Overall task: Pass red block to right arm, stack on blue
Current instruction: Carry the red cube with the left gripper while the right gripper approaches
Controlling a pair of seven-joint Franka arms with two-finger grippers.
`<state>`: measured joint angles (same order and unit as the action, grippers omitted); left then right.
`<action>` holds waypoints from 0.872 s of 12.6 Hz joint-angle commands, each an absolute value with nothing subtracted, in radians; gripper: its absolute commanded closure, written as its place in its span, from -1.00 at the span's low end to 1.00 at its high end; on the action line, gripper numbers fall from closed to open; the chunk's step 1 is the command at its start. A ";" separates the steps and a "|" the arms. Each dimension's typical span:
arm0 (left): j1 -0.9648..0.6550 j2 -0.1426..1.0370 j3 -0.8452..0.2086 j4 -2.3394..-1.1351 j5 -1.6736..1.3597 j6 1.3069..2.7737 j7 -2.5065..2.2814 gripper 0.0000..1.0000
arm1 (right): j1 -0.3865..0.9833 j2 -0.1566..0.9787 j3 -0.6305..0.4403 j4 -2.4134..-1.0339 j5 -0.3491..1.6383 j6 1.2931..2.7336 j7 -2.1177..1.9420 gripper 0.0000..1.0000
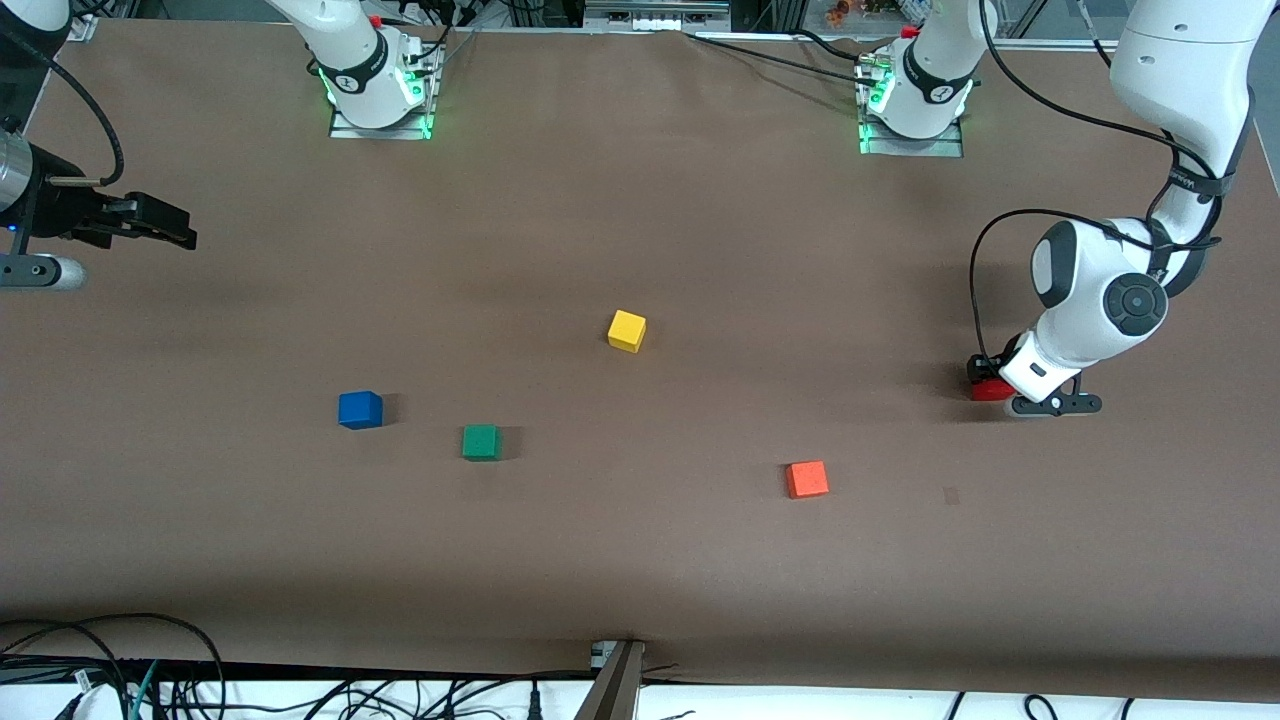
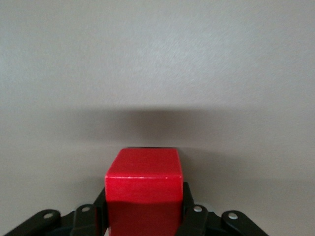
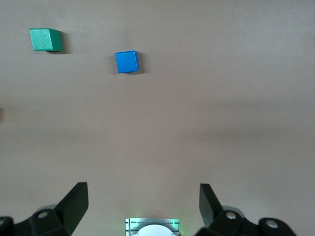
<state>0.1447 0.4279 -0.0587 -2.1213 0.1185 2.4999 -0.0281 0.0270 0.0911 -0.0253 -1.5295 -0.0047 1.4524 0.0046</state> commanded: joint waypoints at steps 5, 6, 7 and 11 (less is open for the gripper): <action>0.147 0.354 -0.181 -1.855 0.072 2.157 0.199 1.00 | 0.020 0.158 -0.018 -1.500 0.021 1.436 -0.001 -1.00; 0.150 0.348 -0.207 -1.853 0.068 2.157 0.224 1.00 | 0.020 0.161 -0.018 -1.502 0.038 1.434 -0.002 -1.00; 0.161 0.336 -0.228 -1.848 0.064 2.143 0.259 1.00 | 0.017 0.169 -0.020 -1.503 0.075 1.434 0.002 -1.00; 0.161 0.302 -0.253 -1.829 -0.269 2.080 0.628 1.00 | 0.015 0.219 -0.020 -1.502 0.208 1.434 -0.005 -1.00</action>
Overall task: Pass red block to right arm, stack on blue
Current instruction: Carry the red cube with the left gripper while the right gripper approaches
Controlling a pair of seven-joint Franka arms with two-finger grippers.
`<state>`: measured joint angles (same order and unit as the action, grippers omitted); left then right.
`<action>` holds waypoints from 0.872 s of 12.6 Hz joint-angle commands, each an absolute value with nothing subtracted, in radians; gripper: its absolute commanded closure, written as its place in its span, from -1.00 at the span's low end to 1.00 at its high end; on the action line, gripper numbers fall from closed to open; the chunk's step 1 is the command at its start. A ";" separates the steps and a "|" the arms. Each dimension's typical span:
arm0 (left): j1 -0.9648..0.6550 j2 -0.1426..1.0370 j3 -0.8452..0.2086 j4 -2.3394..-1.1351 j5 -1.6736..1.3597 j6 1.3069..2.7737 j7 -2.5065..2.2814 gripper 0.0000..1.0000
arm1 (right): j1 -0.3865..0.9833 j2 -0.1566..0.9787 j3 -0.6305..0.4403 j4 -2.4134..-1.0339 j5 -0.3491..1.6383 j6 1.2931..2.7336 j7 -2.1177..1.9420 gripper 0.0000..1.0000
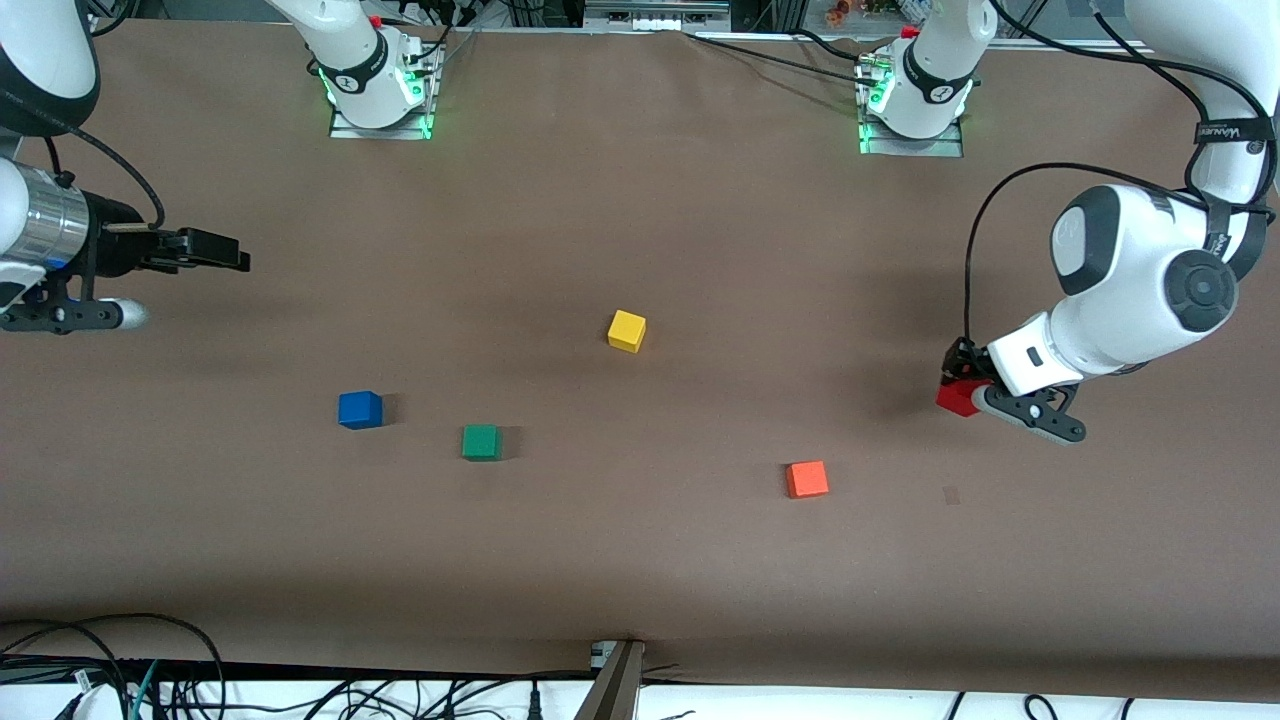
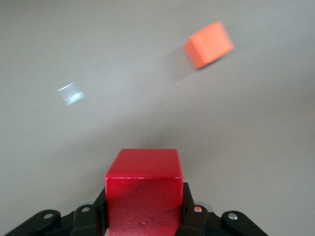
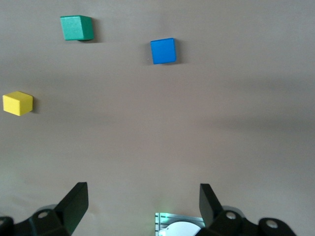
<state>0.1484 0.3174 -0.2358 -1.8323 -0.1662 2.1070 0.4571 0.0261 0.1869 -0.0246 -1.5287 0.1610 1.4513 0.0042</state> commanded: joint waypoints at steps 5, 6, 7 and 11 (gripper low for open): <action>0.144 0.397 -0.326 -1.827 -0.659 2.080 1.059 1.00 | 0.014 0.346 -0.020 -1.502 0.594 1.448 -0.005 -1.00; 0.137 0.450 -0.353 -1.801 -0.705 2.086 1.098 1.00 | 0.014 0.377 -0.020 -1.502 0.671 1.453 -0.005 -1.00; 0.126 0.521 -0.380 -1.740 -0.736 2.083 1.151 1.00 | 0.014 0.408 -0.020 -1.502 0.754 1.456 -0.008 -1.00; 0.101 0.692 -0.495 -1.612 -0.865 2.088 1.405 1.00 | 0.023 0.535 -0.014 -1.502 1.037 1.471 -0.127 -1.00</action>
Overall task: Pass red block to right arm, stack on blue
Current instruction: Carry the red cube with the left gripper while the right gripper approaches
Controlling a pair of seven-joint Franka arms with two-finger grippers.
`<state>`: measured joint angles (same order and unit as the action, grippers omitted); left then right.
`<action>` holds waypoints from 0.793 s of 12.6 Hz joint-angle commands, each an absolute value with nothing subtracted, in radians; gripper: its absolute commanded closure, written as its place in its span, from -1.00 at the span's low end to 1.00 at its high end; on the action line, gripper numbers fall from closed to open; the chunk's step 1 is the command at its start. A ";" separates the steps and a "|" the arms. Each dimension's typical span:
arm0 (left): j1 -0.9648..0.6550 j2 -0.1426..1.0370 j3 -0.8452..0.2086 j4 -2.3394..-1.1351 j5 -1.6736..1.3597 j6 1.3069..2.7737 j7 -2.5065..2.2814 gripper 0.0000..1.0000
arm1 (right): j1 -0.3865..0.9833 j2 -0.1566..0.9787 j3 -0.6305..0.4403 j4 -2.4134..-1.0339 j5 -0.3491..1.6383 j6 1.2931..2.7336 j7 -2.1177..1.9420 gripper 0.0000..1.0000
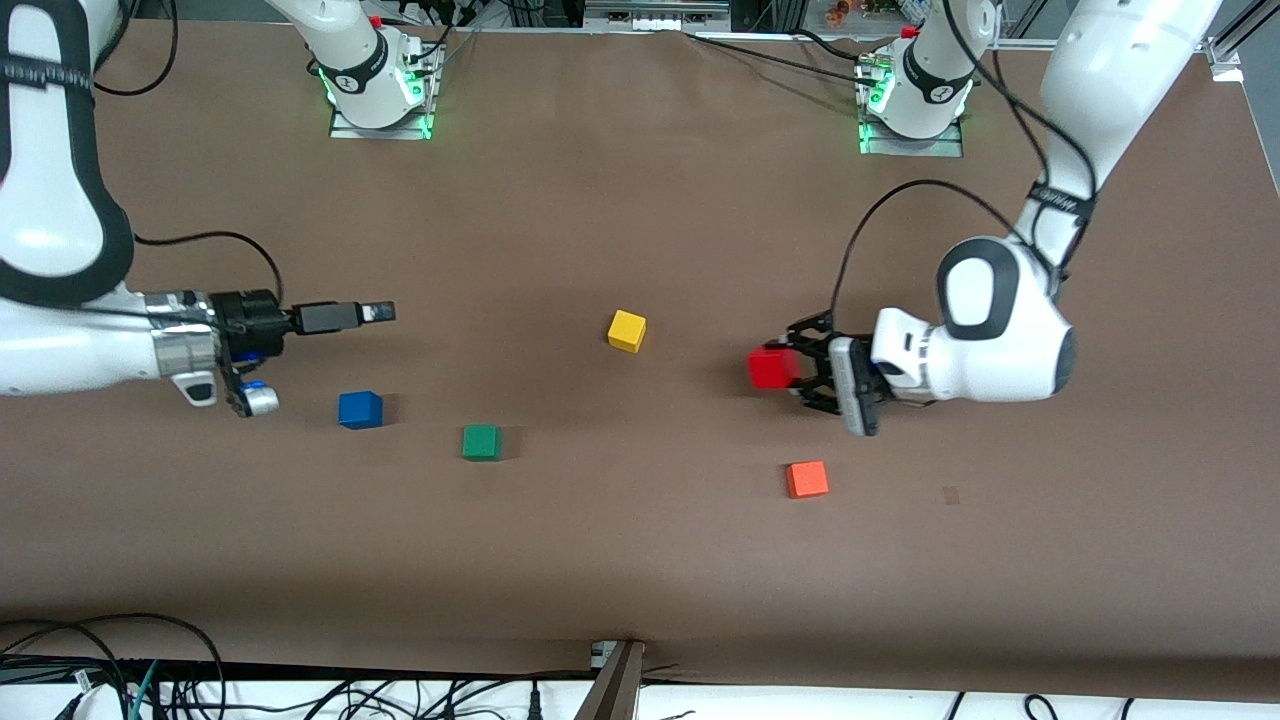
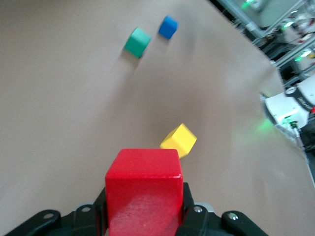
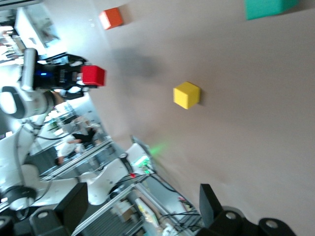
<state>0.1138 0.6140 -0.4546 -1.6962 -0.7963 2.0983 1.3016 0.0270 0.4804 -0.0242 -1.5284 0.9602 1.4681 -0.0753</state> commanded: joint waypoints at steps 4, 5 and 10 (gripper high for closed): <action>-0.024 0.701 -0.503 -1.588 -1.073 2.111 1.582 1.00 | 0.095 0.641 -0.012 -1.514 1.236 1.575 -0.313 -1.00; -0.053 0.701 -0.503 -1.589 -1.151 2.140 1.667 1.00 | 0.119 0.659 -0.011 -1.517 1.279 1.615 -0.346 -1.00; -0.127 0.739 -0.503 -1.589 -1.362 2.316 1.891 1.00 | 0.212 0.693 -0.011 -1.598 1.527 1.687 -0.477 -1.00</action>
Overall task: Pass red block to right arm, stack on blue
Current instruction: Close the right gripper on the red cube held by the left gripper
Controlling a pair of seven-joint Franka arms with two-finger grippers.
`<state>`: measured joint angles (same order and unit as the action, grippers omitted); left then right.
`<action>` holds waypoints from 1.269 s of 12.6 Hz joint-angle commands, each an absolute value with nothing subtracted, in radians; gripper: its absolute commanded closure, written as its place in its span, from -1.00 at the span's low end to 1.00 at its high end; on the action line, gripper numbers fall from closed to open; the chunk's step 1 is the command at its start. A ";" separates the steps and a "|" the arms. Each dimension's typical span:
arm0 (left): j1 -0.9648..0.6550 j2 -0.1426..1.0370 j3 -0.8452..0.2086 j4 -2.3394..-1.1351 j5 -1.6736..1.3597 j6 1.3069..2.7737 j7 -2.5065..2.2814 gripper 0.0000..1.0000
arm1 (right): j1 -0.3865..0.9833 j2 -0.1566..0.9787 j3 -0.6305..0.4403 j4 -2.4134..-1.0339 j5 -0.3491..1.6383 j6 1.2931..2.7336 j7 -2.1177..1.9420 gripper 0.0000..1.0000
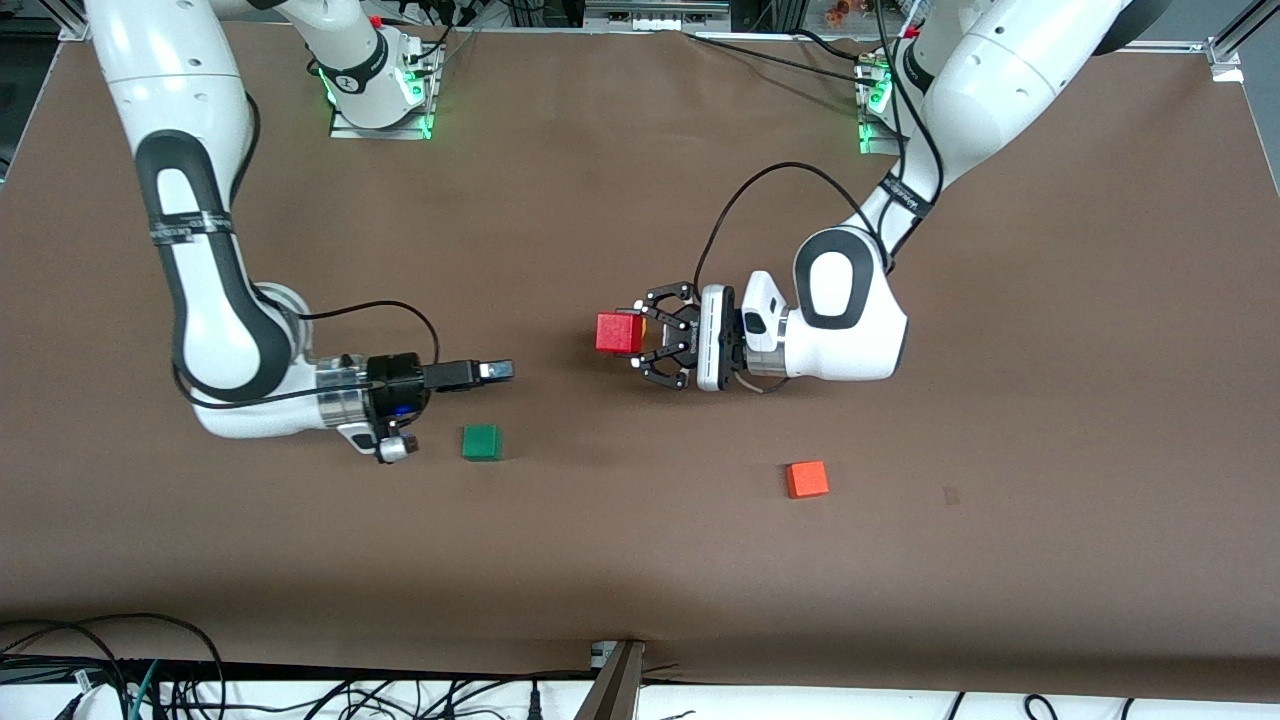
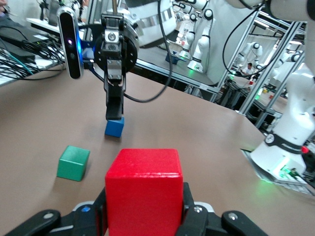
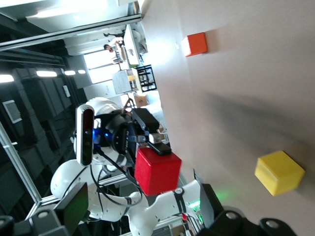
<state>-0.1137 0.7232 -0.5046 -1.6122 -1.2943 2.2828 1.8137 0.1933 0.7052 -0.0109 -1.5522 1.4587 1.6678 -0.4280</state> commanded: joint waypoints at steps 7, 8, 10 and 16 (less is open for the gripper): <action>-0.167 0.813 -0.502 -1.514 -1.540 2.359 2.118 1.00 | 0.271 0.690 -0.011 -1.750 1.739 1.692 -0.606 -1.00; -0.176 0.834 -0.502 -1.493 -1.552 2.362 2.144 1.00 | 0.279 0.689 -0.011 -1.758 1.761 1.693 -0.606 -1.00; -0.193 0.851 -0.502 -1.476 -1.612 2.364 2.192 1.00 | 0.296 0.686 -0.011 -1.769 1.779 1.694 -0.606 -1.00; -0.207 0.851 -0.500 -1.457 -1.618 2.367 2.181 1.00 | 0.316 0.684 -0.011 -1.764 1.781 1.721 -0.630 -0.81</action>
<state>-0.1841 0.8383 -0.5040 -1.4902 -1.5838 2.3586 2.1607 0.3081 0.7122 -0.0096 -1.7318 1.7476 1.7016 -0.6021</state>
